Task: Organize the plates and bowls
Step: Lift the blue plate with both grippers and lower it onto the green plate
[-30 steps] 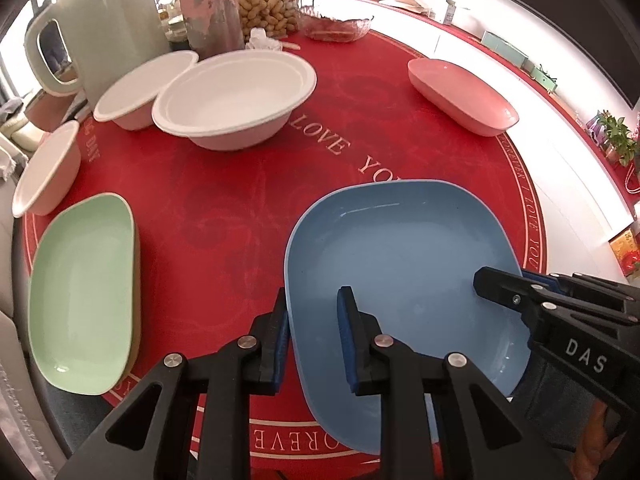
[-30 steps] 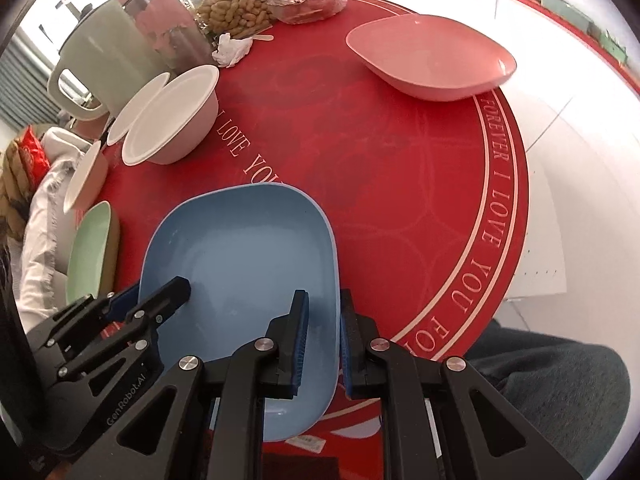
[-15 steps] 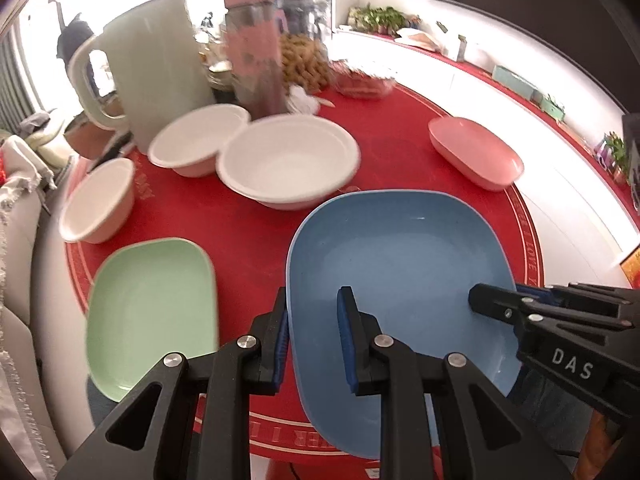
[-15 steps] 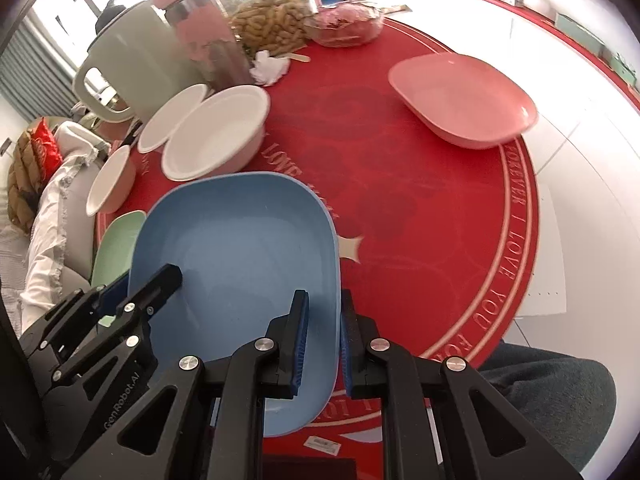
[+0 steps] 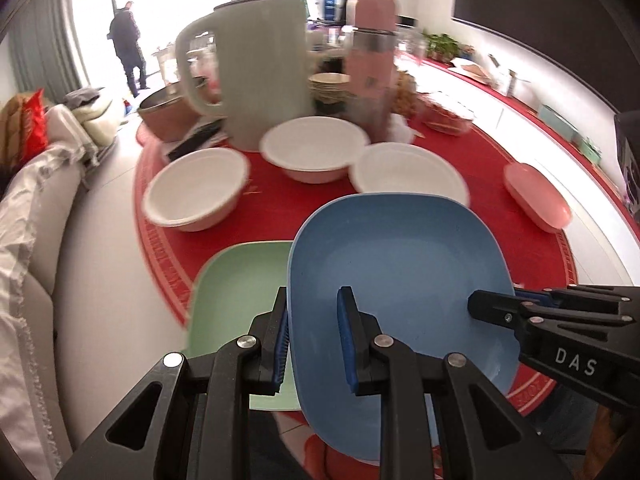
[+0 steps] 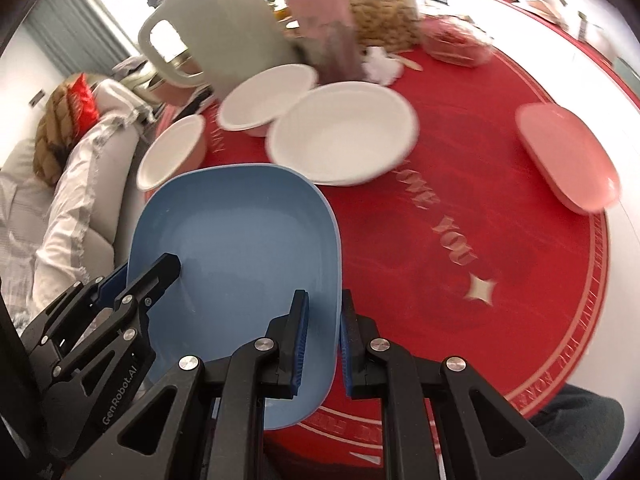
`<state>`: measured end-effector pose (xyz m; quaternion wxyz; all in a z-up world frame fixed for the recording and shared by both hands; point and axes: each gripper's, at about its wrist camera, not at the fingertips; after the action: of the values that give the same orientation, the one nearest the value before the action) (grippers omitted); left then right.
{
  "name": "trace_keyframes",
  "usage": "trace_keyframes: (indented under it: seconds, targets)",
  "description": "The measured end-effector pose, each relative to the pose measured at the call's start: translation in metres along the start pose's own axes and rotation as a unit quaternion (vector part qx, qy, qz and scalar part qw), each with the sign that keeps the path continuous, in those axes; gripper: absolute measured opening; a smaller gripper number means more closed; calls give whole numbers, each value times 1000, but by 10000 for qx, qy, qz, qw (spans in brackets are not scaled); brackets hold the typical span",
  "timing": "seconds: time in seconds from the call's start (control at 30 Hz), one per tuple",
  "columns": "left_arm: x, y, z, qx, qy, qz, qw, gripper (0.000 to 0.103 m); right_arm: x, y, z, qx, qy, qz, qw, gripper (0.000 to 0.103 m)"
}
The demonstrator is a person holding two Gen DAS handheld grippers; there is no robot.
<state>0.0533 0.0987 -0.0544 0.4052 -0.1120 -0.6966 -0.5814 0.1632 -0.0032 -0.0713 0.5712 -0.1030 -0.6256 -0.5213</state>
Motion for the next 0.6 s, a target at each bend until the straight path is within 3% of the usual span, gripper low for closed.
trace_keyframes:
  seconds: [0.3,0.5,0.57,0.6]
  targets:
    - [-8,0,54,400,398,-7,9984,25,-26,6,50,299,351,267,9986,16]
    - [-14,-7,73,593,384,86,9975,25,-40,11,61,361,298,310,9984,16]
    - [-18,-8,77,760,281,98,9967,35,-43,11,60,370,300,310,9984,16]
    - [-17,-10,78,820,232,96,9963,53,-43,11,59,392,294,283,9984,16]
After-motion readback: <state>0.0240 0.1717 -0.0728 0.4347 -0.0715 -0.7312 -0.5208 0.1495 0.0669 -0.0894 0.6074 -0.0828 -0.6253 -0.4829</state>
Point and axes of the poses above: each gripper's, at about its wrist camera, not at the fingertips, and x roughly against the way its jaws point, z to its left, y to its top, and after that the axes turned 8 degrees about -z, right-handed
